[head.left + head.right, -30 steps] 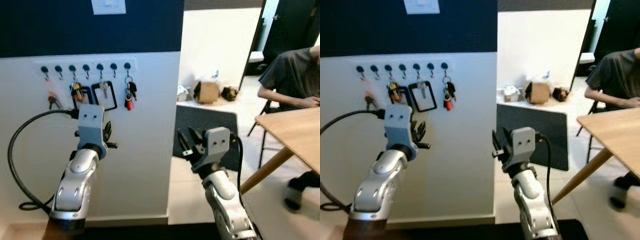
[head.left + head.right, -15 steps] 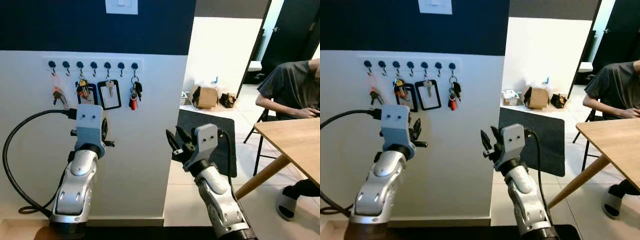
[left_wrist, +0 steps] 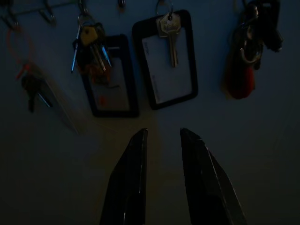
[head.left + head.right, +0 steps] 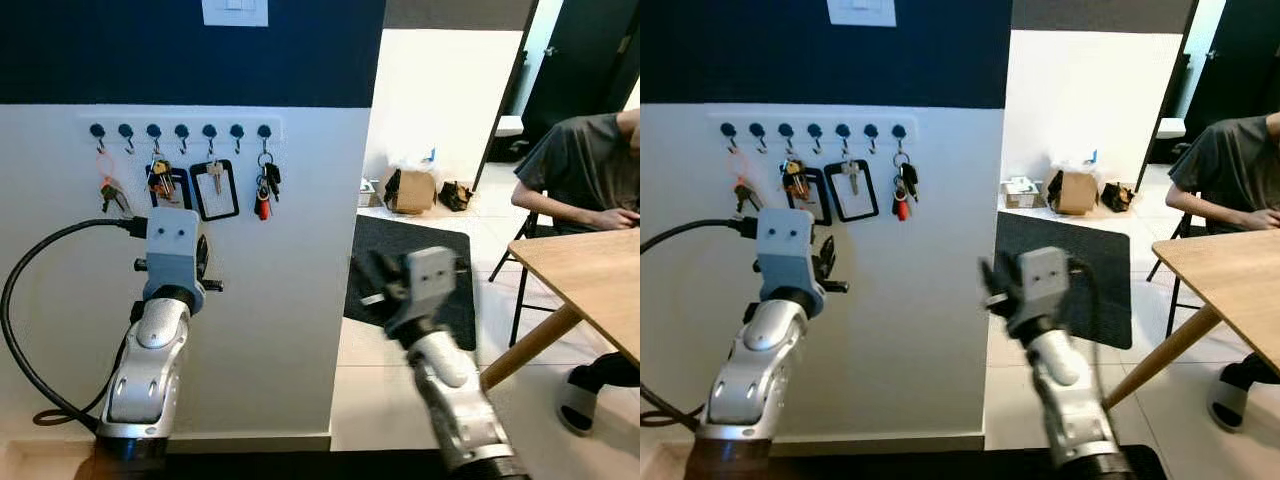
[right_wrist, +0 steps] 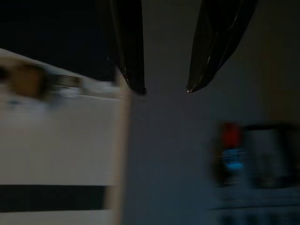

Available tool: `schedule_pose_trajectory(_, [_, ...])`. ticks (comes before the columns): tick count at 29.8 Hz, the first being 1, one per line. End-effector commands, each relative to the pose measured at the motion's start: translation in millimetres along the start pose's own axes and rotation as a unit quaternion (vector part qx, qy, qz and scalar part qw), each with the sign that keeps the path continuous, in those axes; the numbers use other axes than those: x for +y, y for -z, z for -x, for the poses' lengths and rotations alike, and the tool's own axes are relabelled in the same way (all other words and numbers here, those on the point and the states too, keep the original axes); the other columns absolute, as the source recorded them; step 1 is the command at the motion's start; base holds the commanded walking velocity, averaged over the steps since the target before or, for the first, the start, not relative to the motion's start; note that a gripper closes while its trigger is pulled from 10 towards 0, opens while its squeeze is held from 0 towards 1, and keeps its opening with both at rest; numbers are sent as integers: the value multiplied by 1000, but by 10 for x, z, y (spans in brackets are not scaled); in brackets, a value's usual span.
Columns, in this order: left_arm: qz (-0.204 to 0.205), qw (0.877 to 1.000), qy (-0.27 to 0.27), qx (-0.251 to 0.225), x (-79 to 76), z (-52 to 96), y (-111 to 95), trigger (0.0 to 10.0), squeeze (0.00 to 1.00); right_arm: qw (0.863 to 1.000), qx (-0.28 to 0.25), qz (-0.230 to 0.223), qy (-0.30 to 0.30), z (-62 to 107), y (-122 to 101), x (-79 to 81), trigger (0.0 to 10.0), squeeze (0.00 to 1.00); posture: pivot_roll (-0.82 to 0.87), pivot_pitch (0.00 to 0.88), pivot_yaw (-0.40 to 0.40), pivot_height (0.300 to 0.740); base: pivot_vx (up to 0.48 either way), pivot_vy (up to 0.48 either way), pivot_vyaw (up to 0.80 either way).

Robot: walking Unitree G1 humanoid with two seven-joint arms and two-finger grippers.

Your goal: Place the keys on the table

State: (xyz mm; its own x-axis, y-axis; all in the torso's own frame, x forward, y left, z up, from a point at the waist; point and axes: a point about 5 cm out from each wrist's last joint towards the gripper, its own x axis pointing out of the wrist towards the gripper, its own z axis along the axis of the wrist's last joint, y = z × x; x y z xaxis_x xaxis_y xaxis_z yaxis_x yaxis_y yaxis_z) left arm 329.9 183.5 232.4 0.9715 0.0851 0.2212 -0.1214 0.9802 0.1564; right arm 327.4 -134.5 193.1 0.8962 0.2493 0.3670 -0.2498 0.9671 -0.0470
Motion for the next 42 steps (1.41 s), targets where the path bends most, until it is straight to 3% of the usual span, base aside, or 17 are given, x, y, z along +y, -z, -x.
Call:
schedule_pose_trajectory(1, [-16,1000,7,-8,-12,-26,-14,10000,0,1000,3,1,13,45,27,-29,10000,0,66,42,64,740,0,0,0])
schedule_pose_trajectory(12, [6,999,32,7,-39,-156,-1,10000,0,1000,-12,-3,4,36,-56,62,10000,0,42,65,83,740,0,0,0])
schedule_pose_trajectory(18, [11,1000,10,16,-3,-257,20,10000,0,1000,-26,-5,0,-16,-154,91,10000,0,35,98,71,740,0,0,0])
schedule_pose_trajectory(21, [23,1000,10,2,-11,-372,-76,10000,0,999,-31,-5,-6,-42,-189,118,10000,0,36,103,70,740,0,0,0])
schedule_pose_trajectory(24, [33,998,35,-30,-87,-529,-319,10000,0,999,-34,-6,-11,-64,-219,145,10000,0,33,116,71,740,0,0,0])
schedule_pose_trajectory(29, [58,994,70,-53,-204,-629,-534,10000,0,999,-42,-7,-2,-73,-260,139,10000,0,28,131,81,740,0,0,0])
schedule_pose_trajectory(35, [58,992,86,-68,-330,-738,-652,10000,0,999,-47,-8,3,-74,-307,125,10000,0,19,143,83,740,0,0,0])
schedule_pose_trajectory(37, [55,993,83,-71,-364,-841,-701,10000,0,999,-47,-7,2,-65,-327,135,10000,0,7,152,89,740,0,0,0])
schedule_pose_trajectory(42, [58,994,64,-71,-312,-910,-727,10000,0,999,-46,-7,4,-43,-333,139,10000,0,-6,158,92,740,0,0,0])
